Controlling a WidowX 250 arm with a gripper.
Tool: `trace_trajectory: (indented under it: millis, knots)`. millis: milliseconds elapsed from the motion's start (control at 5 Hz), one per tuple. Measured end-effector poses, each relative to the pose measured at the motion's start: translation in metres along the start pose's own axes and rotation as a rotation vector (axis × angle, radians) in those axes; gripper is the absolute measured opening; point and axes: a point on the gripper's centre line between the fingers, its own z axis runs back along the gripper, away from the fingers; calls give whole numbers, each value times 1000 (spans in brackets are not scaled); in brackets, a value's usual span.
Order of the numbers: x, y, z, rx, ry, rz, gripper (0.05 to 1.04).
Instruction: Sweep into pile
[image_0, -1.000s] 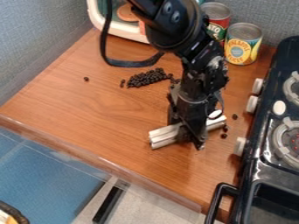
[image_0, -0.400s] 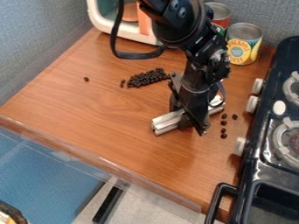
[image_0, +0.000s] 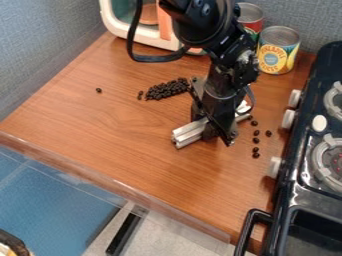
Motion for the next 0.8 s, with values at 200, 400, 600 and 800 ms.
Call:
trace_trajectory:
  millis: [200, 400, 600, 800]
  knots:
    - [-2, 7, -1, -2, 2, 38, 397]
    - [-4, 16, -4, -3, 10, 76, 397]
    - [-5, 20, -5, -6, 22, 105, 397]
    - [-4, 30, -7, -12, 25, 156, 397]
